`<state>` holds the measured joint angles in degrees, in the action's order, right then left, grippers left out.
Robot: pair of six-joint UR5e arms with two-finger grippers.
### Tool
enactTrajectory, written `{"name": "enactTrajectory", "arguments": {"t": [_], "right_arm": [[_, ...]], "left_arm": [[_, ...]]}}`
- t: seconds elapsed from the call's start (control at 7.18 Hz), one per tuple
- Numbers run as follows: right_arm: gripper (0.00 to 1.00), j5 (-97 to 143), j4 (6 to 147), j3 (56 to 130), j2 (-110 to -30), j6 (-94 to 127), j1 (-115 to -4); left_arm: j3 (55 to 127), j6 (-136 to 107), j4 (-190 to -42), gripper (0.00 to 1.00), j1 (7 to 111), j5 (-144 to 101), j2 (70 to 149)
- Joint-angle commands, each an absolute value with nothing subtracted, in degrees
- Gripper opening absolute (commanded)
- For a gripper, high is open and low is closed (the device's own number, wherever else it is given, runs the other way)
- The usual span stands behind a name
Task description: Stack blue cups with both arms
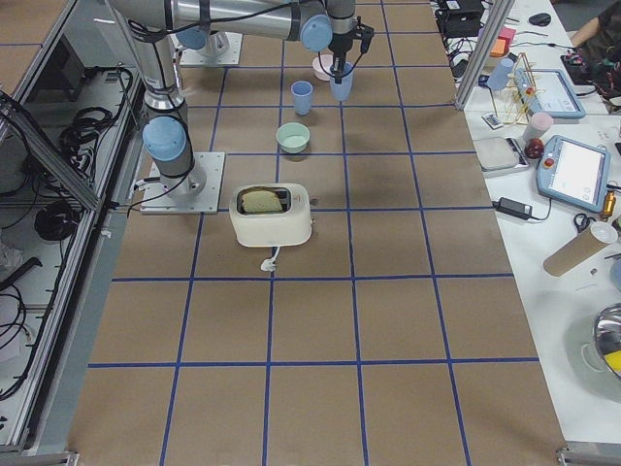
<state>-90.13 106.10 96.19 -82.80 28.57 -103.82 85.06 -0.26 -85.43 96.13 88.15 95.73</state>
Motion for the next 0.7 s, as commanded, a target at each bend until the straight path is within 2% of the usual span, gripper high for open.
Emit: {"name": "enactTrajectory", "arguments": {"t": [0.0,0.56], "right_arm": [[0.0,-90.3,102.8,96.4,-85.8,33.9,-109.8],[0.0,-89.7,100.7,101.0,-88.4,34.4,-110.2]], "left_arm": [[86.1,-0.1,-85.9,1.0,95.6,88.9,93.8],[86.7,-0.1,-87.5,1.0,95.4,88.9,92.5]]}}
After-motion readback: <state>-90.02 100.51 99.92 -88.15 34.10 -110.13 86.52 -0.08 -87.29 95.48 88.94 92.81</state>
